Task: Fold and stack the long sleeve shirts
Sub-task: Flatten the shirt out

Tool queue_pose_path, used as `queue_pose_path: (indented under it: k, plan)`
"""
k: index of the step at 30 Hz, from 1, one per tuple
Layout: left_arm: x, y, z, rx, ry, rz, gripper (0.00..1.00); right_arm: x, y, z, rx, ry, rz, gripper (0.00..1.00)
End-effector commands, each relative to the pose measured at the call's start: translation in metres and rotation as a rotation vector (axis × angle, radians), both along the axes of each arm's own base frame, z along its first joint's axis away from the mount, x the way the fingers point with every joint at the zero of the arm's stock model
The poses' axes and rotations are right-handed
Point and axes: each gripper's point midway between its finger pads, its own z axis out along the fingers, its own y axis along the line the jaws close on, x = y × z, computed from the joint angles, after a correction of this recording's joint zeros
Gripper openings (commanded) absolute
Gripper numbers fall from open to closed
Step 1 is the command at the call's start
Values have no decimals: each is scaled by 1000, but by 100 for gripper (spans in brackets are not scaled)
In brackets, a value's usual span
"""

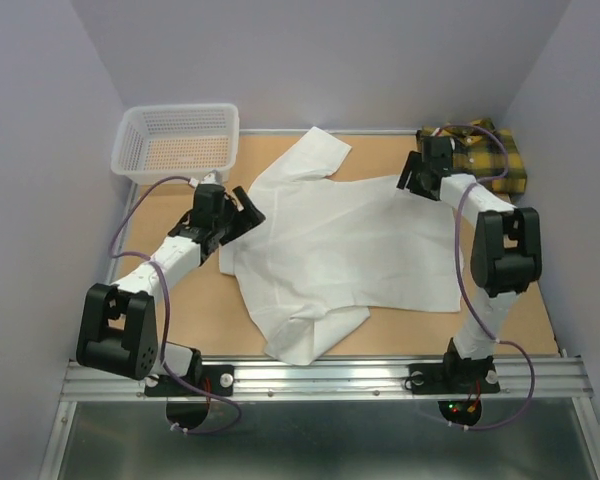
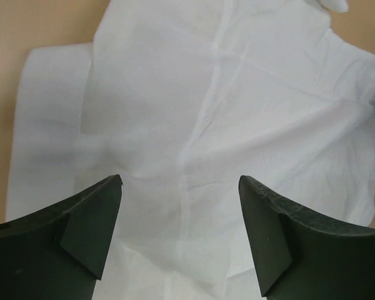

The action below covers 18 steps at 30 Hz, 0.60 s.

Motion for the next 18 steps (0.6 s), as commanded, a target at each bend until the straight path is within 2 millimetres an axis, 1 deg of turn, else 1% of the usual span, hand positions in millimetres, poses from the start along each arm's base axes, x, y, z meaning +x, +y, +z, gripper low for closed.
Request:
queue_pose_path:
  k: [1, 2, 3, 5, 6, 7, 8, 9, 10, 11, 12, 13, 14, 15, 16, 17, 18]
  plan:
    - [17, -27, 54, 76, -152, -82, 87, -39, -4, 58, 35, -72, -38, 70]
    - [18, -37, 55, 106, -147, -103, 87, -52, -2, 55, 67, -53, -62, 70]
    - [20, -43, 54, 118, -148, -118, 87, -71, 1, 56, 98, -46, -61, 70]
    - [28, -50, 53, 140, -152, -139, 84, -92, 5, 49, 146, -22, -83, 69]
    - [38, -58, 50, 149, -149, -153, 82, -102, 7, 48, 164, -15, -86, 67]
    - [43, -61, 47, 156, -149, -162, 81, -120, 11, 43, 190, 4, -73, 66]
    - [57, -61, 44, 193, -154, -156, 79, -129, 12, 41, 202, 14, -71, 63]
    - [62, -63, 40, 204, -150, -163, 77, -138, 13, 38, 209, 26, -68, 62]
    - [77, -69, 52, 198, -197, -162, 76, -151, 17, 36, 227, 33, -55, 61]
    - [85, -72, 39, 214, -181, -172, 75, -166, 20, 29, 241, 53, -41, 58]
    - [91, -75, 36, 220, -178, -177, 75, -167, 19, 29, 241, 56, -42, 58]
    - [97, -77, 31, 226, -172, -179, 74, -179, 18, 17, 238, 85, -51, 58]
    - [107, -81, 23, 238, -163, -188, 73, -184, 17, 18, 239, 81, -55, 58]
    - [112, -83, 20, 238, -161, -189, 73, -188, 16, 14, 235, 87, -60, 58]
    - [116, -85, 16, 240, -156, -192, 73, -194, 15, 8, 241, 104, -74, 58]
    - [123, -88, 17, 236, -163, -190, 72, -203, 16, -3, 240, 135, -78, 58]
    - [125, -89, 2, 246, -134, -193, 72, -208, 16, -9, 245, 156, -85, 58]
